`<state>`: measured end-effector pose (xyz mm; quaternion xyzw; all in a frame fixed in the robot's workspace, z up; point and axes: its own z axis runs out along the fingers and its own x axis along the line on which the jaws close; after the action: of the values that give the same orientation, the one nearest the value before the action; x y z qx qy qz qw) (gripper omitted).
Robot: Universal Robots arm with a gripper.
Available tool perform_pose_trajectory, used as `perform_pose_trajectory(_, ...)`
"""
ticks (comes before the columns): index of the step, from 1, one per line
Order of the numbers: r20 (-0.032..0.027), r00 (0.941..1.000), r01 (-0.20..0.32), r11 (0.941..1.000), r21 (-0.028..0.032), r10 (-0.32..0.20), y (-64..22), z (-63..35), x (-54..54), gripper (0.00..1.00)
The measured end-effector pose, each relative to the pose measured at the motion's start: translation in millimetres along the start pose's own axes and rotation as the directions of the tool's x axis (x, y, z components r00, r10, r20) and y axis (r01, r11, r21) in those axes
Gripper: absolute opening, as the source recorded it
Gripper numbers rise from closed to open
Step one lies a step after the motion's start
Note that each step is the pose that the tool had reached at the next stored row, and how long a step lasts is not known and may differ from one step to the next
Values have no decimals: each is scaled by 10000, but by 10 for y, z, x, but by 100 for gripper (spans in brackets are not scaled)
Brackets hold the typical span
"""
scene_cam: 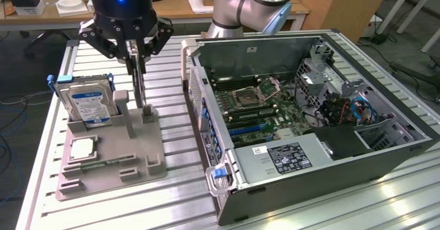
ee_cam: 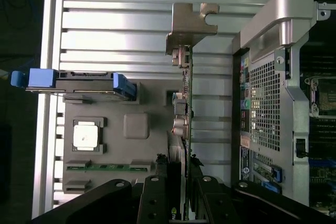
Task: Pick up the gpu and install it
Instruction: 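Pick up the gpu and move the gpu toward the slot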
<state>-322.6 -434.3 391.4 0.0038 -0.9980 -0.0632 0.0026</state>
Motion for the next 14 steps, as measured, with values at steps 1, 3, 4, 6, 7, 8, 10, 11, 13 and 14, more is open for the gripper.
perform_pose_trajectory(1, 1, 10000, 0, 10000, -12, 0, 1, -8, 0, 26)
perform_pose_trajectory(3, 0, 10000, 0, 10000, -36, 0, 2, -23, 0, 26)
perform_pose_trajectory(4, 0, 10000, 1, 10000, -46, -1, 3, -30, 0, 26)
perform_pose_trajectory(6, 1, 10000, 1, 10000, -67, -1, 5, -43, 0, 26)
perform_pose_trajectory(7, 0, 10000, 1, 10000, -78, -1, 5, -50, 0, 26)
perform_pose_trajectory(8, 1, 10000, 2, 10000, -89, -2, 6, -56, 0, 26)
perform_pose_trajectory(10, 1, 10000, 3, 9999, -112, -3, 7, -69, 0, 26)
perform_pose_trajectory(11, 1, 10000, 2, 9999, -124, -2, 7, -76, 0, 26)
perform_pose_trajectory(13, 1, 10000, 2, 9999, -144, -2, 9, -88, 0, 26)
perform_pose_trajectory(14, 1, 10000, 3, 9999, -153, -3, 9, -95, 0, 26)
